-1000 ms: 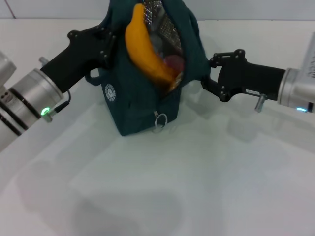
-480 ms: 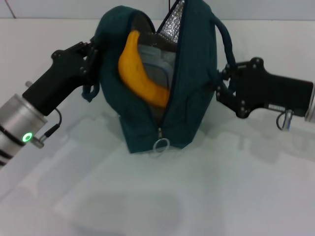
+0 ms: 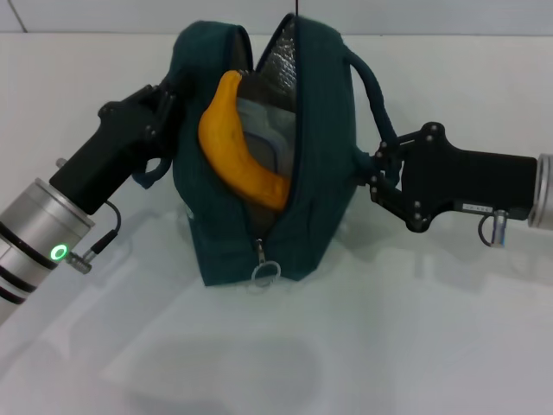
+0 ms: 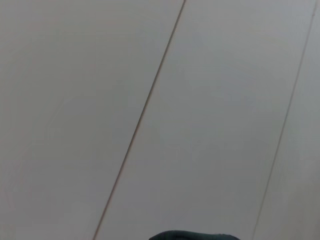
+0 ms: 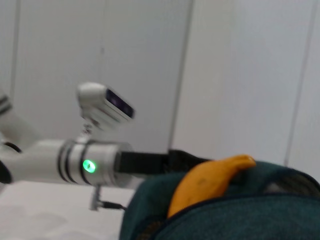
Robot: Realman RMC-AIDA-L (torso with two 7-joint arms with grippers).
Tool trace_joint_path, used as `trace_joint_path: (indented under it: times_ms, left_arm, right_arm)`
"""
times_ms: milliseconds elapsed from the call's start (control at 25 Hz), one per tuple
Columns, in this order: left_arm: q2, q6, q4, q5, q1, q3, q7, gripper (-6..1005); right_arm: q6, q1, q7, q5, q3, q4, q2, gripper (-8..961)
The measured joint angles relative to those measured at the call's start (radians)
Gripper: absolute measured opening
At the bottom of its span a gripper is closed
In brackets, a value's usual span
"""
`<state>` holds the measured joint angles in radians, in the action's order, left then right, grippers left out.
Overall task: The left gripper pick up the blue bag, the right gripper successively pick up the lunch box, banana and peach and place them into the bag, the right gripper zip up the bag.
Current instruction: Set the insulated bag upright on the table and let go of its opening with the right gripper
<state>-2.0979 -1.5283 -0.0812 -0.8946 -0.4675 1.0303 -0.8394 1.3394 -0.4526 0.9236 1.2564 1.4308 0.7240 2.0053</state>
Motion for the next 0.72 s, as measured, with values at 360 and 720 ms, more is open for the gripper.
trace_joint_path:
  times_ms: [360, 720]
  left_arm:
    - [0.005, -0.155, -0.021, -0.022, 0.023, 0.008, -0.003, 36]
    - [0.001, -0.03, -0.026, -0.023, -0.016, 0.027, 0.01, 36]
  right_arm:
    - [0.178, 0.02, 0.004, 0.012, -0.084, 0.016, -0.015, 87]
    - [0.18, -0.007, -0.039, 0.131, -0.158, -0.02, 0.003, 79]
